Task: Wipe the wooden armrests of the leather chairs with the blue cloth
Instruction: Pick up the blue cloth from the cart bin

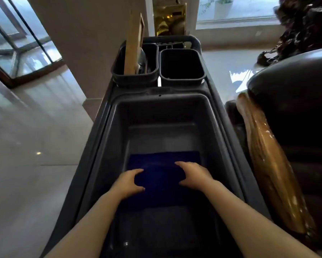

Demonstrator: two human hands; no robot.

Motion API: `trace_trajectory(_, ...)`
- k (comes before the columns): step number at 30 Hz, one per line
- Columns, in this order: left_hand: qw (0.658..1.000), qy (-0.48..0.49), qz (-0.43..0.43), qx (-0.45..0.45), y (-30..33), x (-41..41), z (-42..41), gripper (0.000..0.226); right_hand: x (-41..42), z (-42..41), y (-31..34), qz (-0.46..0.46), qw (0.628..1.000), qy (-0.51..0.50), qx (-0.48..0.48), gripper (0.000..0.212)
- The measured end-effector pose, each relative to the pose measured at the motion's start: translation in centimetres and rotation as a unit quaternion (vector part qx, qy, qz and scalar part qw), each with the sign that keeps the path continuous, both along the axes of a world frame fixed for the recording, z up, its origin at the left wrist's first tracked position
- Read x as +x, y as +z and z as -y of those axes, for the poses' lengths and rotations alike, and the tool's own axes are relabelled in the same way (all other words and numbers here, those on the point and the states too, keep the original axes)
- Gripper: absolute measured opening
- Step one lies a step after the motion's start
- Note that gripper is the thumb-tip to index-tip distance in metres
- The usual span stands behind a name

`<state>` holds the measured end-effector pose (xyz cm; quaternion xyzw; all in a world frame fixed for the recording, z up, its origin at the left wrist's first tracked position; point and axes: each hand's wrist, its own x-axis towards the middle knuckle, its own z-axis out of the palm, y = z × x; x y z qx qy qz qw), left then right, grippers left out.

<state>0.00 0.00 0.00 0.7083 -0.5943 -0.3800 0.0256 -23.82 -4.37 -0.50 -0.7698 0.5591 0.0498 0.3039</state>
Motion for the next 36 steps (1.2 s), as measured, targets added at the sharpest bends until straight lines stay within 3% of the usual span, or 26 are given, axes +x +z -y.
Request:
trace_trajectory(6, 0.991, 0.109, -0.009, -0.072, -3.0, -0.8, -1.9, 0.062, -0.2, -1.4, -2.7, -0.011, 0.998, -0.027, -0.049, 0.057)
trace_trajectory(15, 0.978, 0.150, -0.042, -0.136, -4.1, -0.3, -0.9, 0.039, 0.7, -1.2, -3.6, 0.017, 0.990, -0.064, -0.123, 0.037)
trace_trajectory(22, 0.976, 0.167, -0.058, -0.124, -5.0, -0.2, -1.0, 0.021, 0.9, -0.8, -3.7, 0.047, 0.989, -0.114, -0.081, 0.018)
trace_trajectory(26, 0.977, 0.172, -0.066, -0.103, -4.5, 0.0, -0.8, 0.022, 0.6, -0.5, -3.5, 0.095, 0.981, -0.171, -0.002, 0.010)
trace_trajectory(31, 0.985, 0.120, -0.045, -0.117, -3.9, 0.2, -0.9, 0.018, 0.0, -0.7, -3.4, 0.123, 0.973, -0.195, -0.004, 0.011)
trace_trajectory(34, 0.991, 0.057, 0.002, -0.120, -4.3, -0.3, -0.9, 0.051, 0.2, -1.2, -4.0, 0.027, 0.991, -0.098, -0.092, 0.036)
trace_trajectory(36, 0.989, 0.075, 0.003, -0.130, -4.4, -0.4, -0.7, 0.051, 0.3, -1.1, -4.1, 0.010, 0.991, -0.073, -0.111, 0.042)
